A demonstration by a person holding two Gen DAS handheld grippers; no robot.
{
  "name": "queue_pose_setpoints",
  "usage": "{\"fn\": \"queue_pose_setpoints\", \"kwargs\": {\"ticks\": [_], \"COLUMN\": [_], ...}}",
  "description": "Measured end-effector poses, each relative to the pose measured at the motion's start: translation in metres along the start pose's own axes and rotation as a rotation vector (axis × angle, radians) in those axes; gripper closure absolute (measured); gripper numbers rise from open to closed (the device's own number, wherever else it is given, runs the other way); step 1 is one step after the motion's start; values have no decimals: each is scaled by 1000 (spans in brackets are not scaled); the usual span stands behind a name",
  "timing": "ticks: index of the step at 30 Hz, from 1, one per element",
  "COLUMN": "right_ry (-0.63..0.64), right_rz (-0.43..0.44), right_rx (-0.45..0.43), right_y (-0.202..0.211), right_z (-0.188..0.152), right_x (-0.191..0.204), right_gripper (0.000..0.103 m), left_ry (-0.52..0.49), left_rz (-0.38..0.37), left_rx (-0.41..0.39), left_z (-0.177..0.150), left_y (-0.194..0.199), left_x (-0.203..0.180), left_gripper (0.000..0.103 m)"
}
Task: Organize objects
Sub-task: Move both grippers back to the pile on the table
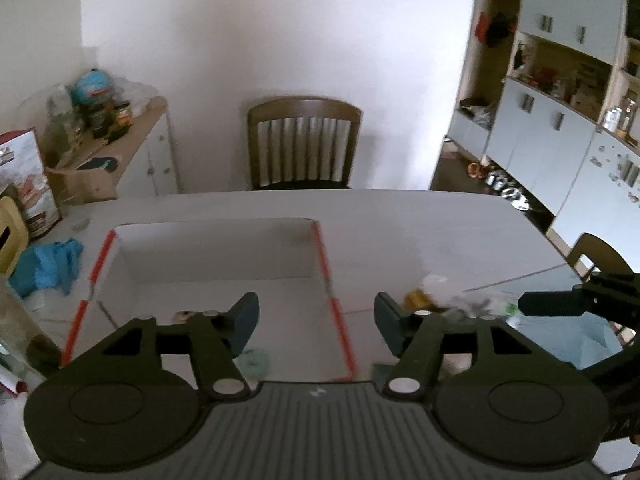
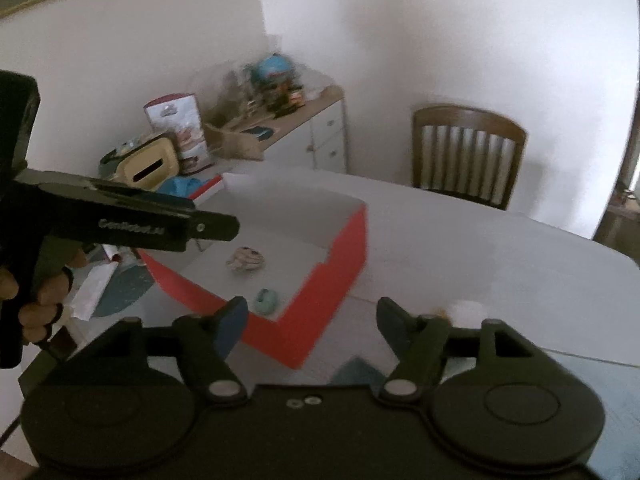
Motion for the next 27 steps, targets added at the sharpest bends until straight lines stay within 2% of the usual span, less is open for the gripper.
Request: {"fn": "queue_pose_setpoints", "kwargs": {"ticks": [4,11,18,27], "right_ry": [-8,-55,-126,-201], "right_rz": [-44,-120,-209,-304], "right_rx": [-23,-51,-42,11], "right_y": [27,62,83,98], "right_z": [-12,-42,-79,-126], "right_x": [-21,-56,-85,-111], "right_gripper": [24,1,1,1], "left_ry": [-22,-54,-52,-94], "left_rz": [-37,-102,-173,-236], "left_rx": [-14,-20,2,80], "left_z": [-7,-17,-35,-57], "left_y": [4,-2,-21,-59], "left_x": [-29,-72,-102,-136], "left_gripper": [27,20,19,19]}}
Point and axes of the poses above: each gripper's, at about its wrist camera, not at the fingertips, and y roughly against the way its jaws point, x to its left, z to its top, the point moved 3 cm from there along -y, roughly the way its jaws point, and after that the axes turned 11 degrees about -x, right-handed, at the moved point
